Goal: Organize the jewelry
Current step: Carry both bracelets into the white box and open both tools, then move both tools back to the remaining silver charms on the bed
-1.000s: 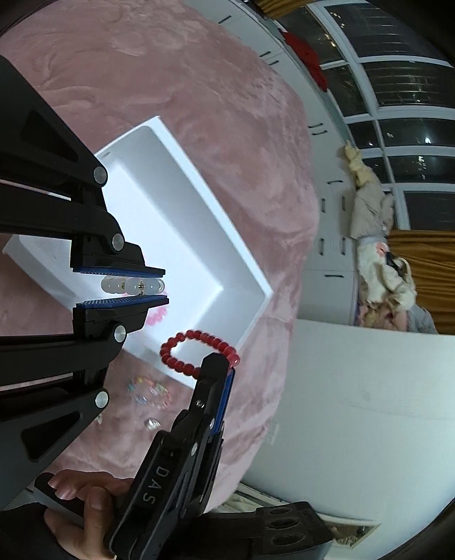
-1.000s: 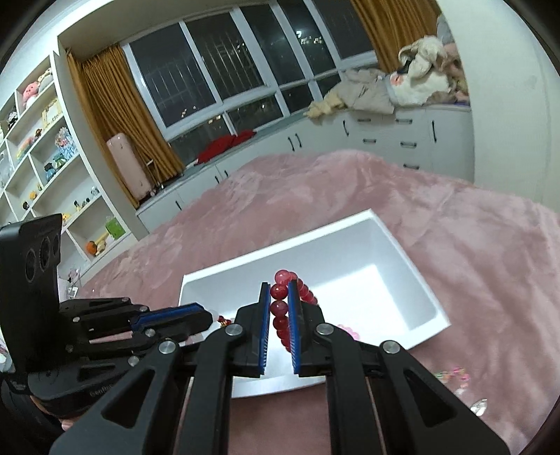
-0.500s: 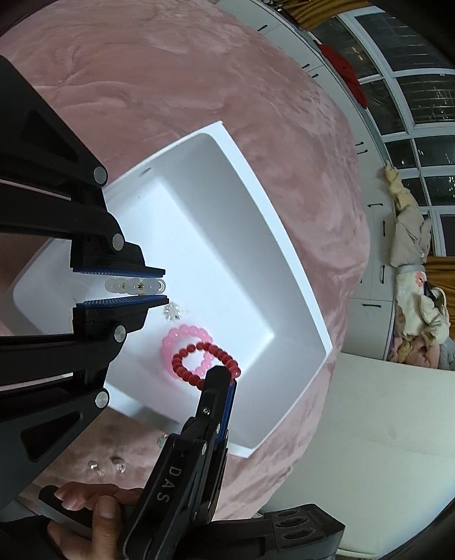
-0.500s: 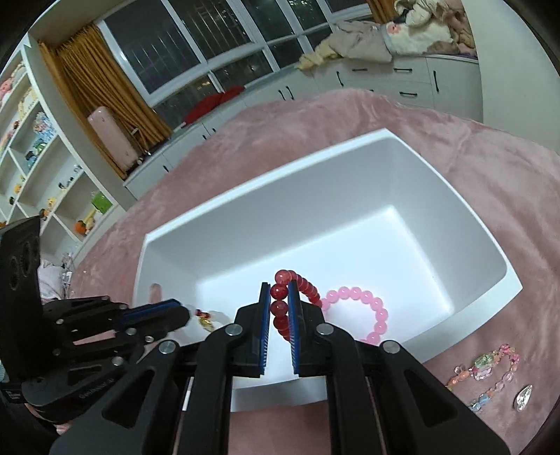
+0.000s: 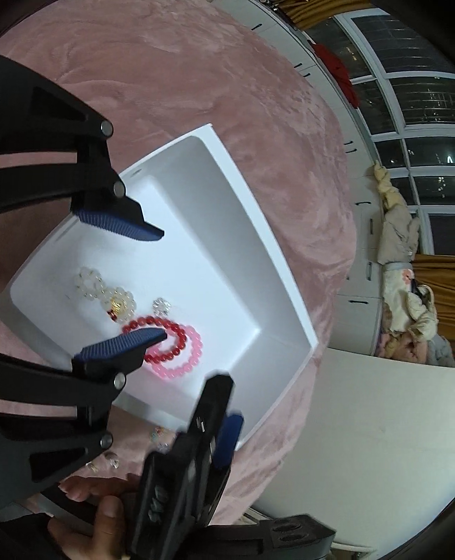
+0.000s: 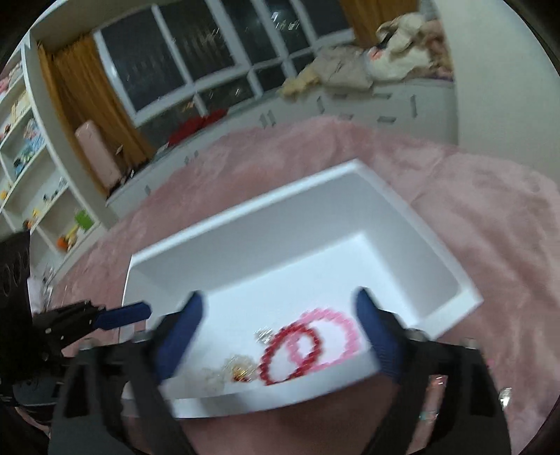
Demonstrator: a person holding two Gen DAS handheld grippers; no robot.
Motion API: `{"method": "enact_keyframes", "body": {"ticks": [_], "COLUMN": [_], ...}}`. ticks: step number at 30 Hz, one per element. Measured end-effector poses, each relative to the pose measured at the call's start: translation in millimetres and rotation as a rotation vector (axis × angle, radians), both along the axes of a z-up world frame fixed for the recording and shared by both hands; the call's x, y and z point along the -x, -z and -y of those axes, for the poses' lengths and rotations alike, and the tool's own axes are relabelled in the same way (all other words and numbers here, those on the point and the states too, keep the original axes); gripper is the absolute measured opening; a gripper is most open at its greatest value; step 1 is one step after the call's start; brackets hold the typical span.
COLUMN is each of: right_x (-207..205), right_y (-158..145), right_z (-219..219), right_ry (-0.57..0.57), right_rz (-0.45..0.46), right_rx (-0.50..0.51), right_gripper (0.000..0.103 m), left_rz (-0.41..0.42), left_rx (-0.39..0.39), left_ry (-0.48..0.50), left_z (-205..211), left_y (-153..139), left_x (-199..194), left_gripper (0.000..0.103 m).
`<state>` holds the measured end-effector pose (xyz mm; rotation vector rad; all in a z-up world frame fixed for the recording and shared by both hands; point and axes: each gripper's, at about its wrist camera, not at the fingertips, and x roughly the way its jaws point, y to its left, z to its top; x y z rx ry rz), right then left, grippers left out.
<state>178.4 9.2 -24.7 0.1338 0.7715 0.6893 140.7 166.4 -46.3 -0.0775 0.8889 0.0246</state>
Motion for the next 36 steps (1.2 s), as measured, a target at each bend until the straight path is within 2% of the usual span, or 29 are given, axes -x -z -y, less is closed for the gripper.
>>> {"method": "enact_keyframes", "body": {"ticks": [2,3,6,14,20,26,36], "right_x": [-2,-5,-10,-3,12,24,32], "right_y": [-5,-6,-8,-14,-13,-3,16], "right_z": [17,23,48,101,143,181,209], "right_ry": [0.035,0.041,0.069,0.146,0.207,0.275,0.315], "right_rz": [0.005,-0.007,-0.030,-0.011,0.003,-0.012,-0.049], "right_rx": [-0.013,-0.019,-0.050,0.015,0.065,0.050,0.028], "right_gripper": [0.098,0.098,0.098,0.098,0.098,0.098,0.097], "left_rz": [0.021,0.036,0.069,0.085,0.062,0.028,-0.045], "left_rx": [0.008,0.010,0.049,0.077,0.091,0.105,0.100], "left_ry": [0.007,0.006,0.037,0.152,0.236,0.328,0.459], "left_z": [3,5,17,62,102,143,196], "left_y": [-4,-7,-16,-24,-13,1,33], "left_x": [2,4,7,13,17,25,43], "left_gripper": [0.083,0.088,0.091,0.093,0.093,0.093,0.093]}}
